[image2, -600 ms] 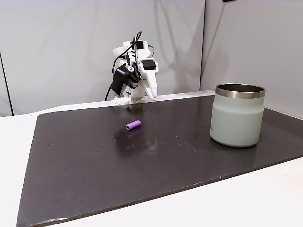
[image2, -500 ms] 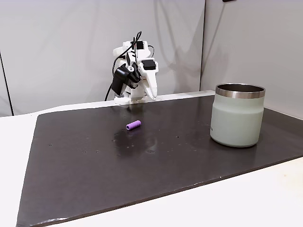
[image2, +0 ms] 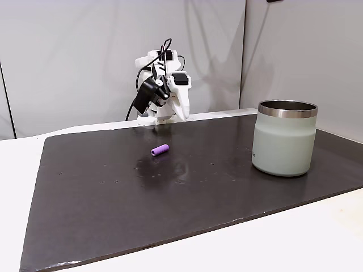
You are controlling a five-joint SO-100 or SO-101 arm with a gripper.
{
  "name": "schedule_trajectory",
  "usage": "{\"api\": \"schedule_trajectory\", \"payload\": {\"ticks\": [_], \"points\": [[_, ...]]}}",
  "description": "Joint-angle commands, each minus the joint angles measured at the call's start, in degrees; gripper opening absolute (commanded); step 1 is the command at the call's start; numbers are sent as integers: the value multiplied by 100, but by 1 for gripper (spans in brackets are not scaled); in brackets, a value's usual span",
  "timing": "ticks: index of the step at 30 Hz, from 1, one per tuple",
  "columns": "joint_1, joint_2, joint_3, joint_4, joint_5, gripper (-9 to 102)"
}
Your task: Grasp a pengrip and put it in the cup.
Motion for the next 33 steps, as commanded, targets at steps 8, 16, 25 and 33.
{"api": "schedule_trajectory", "payload": {"ticks": [8,16,25,33], "points": [[396,53,-1740,1582,-1573,0],[1661,44,-2575,2364,-2892,0],[2909,26,-2681,2127,-4166,0],[3059,-1723,-3322,1749,-4298,0]]}}
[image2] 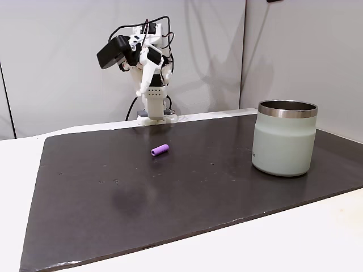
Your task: Grasp a pengrip and put it in the cup.
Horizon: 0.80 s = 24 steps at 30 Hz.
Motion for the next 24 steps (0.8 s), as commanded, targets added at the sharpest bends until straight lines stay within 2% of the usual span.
{"api": "schedule_trajectory", "payload": {"ticks": [1,7,16,24], "points": [[26,-896,-747,-229,35,0],[-53,-2531,-1784,-114,255,1],[-281,-4957,-3771,729,378,1],[-721,-6161,-4983,1134,615,3]]}}
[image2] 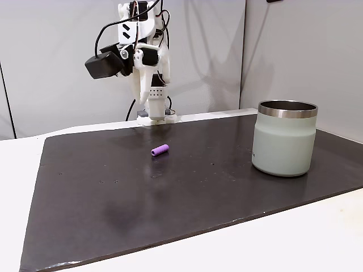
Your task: Grasp a pengrip and put it in the cup.
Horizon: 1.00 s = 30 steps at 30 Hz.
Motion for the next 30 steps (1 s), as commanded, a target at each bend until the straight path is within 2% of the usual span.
{"api": "schedule_trajectory", "payload": {"ticks": [1,14,22,30], "points": [[-202,-387,-809,176,237,3],[-483,-2461,-3015,729,712,4],[-721,-2830,-3208,1063,817,27],[-747,-3384,-2900,1055,853,29]]}}
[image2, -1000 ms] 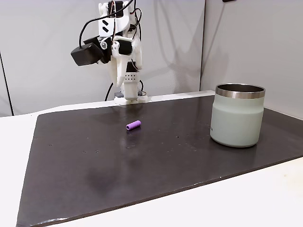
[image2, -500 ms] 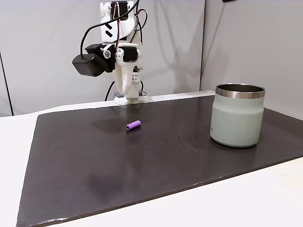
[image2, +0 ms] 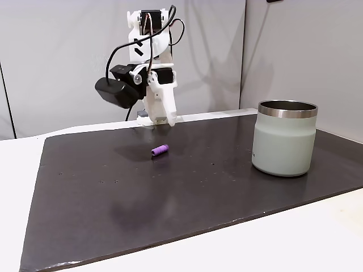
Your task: Grasp a pengrip and put it in the cup.
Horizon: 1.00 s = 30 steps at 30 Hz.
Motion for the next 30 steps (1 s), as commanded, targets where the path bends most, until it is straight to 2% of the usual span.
{"api": "schedule_trajectory", "payload": {"ticks": [1,13,30], "points": [[-53,-141,-18,26,88,29],[-141,-940,-18,-229,220,27],[229,-1406,-18,-686,-105,13]]}}
